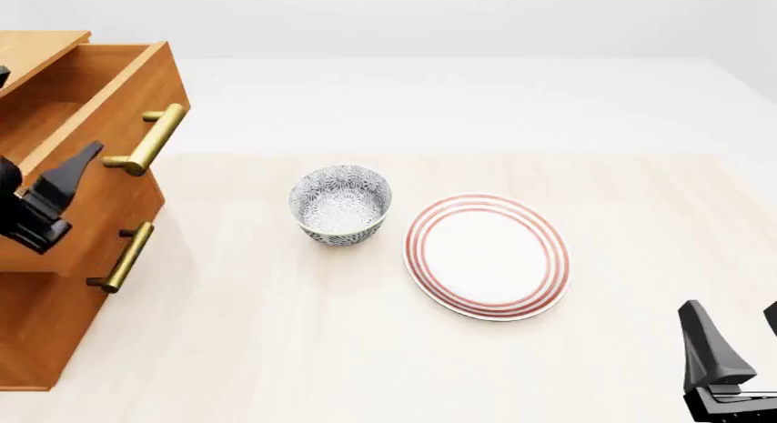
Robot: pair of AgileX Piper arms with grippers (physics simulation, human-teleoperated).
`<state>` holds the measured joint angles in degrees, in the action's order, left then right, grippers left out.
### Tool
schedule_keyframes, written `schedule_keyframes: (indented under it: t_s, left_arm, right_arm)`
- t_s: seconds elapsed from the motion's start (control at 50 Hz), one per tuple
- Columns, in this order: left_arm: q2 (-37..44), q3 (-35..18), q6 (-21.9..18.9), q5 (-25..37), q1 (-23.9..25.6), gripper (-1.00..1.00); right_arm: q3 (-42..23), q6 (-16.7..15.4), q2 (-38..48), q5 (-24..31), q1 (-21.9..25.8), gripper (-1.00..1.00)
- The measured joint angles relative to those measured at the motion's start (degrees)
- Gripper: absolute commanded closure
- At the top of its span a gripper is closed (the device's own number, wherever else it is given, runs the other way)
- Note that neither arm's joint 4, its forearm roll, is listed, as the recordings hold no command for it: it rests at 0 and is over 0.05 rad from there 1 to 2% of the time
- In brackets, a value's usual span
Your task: Open the top drawer of the cabinet.
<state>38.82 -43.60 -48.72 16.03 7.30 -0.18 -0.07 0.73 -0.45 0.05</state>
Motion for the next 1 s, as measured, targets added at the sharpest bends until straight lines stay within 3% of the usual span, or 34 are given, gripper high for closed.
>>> schedule_keyframes:
  t_s: [0.14, 0.32, 0.64, 1.0]
  left_arm:
    - [3.5, -7.3, 7.9, 7.9, 0.0, -1.00]
    - [7.5, -13.4, 14.7, 14.1, -0.8, -1.00]
    - [13.6, -22.4, 22.9, 21.6, -2.3, -1.00]
    - [17.4, -27.1, 29.8, 24.8, -4.0, -1.00]
  right_arm:
    - [0.0, 0.0, 0.0, 0.0, 0.0, -1.00]
    - [0.0, 0.0, 0.0, 0.0, 0.0, -1.00]
    - [0.0, 0.0, 0.0, 0.0, 0.0, -1.00]
    - [0.0, 0.0, 0.0, 0.0, 0.0, -1.00]
